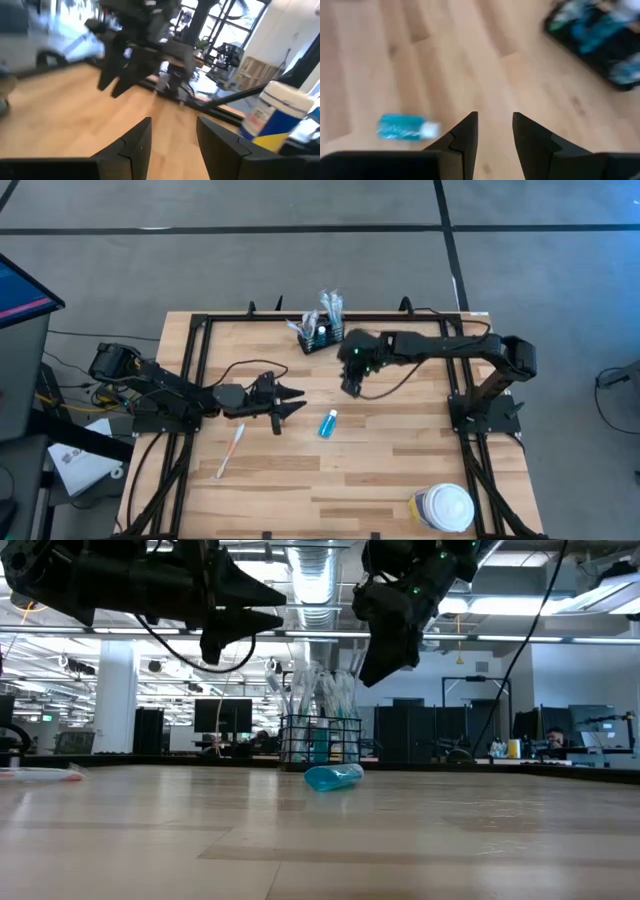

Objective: Pick & Place toothbrushing station
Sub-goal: Put the blue mouthwash into the black wire organizer

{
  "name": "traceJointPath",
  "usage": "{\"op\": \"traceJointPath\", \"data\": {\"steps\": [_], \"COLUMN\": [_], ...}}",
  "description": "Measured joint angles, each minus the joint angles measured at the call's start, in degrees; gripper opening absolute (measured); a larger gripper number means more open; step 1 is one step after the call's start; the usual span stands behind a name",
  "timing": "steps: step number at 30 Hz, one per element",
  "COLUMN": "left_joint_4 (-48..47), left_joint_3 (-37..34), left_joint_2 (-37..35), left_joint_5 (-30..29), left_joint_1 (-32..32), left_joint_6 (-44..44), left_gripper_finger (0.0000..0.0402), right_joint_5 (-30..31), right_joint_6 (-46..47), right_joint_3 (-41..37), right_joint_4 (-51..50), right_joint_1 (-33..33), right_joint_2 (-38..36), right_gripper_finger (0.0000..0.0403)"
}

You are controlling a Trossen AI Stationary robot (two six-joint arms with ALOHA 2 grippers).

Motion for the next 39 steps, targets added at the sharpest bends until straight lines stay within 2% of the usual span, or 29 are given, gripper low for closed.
{"op": "traceJointPath", "data": {"steps": [5, 14, 20, 24, 32, 39], "left_joint_4": [-3.2, -3.2, -3.1, -3.9, -20.5, -25.1], "left_joint_3": [0.0, 0.0, 3.5, 7.1, 12.9, 16.0], "left_joint_2": [1.3, 12.2, 17.6, 20.4, 22.0, 21.9], "left_joint_5": [0.5, 0.7, 1.6, 2.9, 4.3, 10.9], "left_joint_1": [-1.8, -3.5, -4.6, -4.6, -3.2, -2.1], "left_joint_6": [-10.3, -24.8, -26.7, -24.8, -27.7, -28.0], "left_gripper_finger": [0.0149, 0.0149, 0.0149, 0.0149, 0.0139, 0.0136], "right_joint_5": [-0.1, -0.2, 1.3, 3.4, 4.2, 4.2], "right_joint_6": [0.0, 3.1, 7.0, 10.0, 12.4, 12.6], "right_joint_3": [0.0, 0.0, 0.0, 0.0, 0.0, 0.0], "right_joint_4": [-0.9, -1.0, -4.6, -8.2, -10.1, -10.0], "right_joint_1": [5.1, 12.5, 15.4, 17.0, 20.5, 22.1], "right_joint_2": [0.3, 0.3, 0.3, 0.3, 0.3, 0.3], "right_gripper_finger": [0.0113, 0.0113, 0.0113, 0.0113, 0.0113, 0.0113]}}
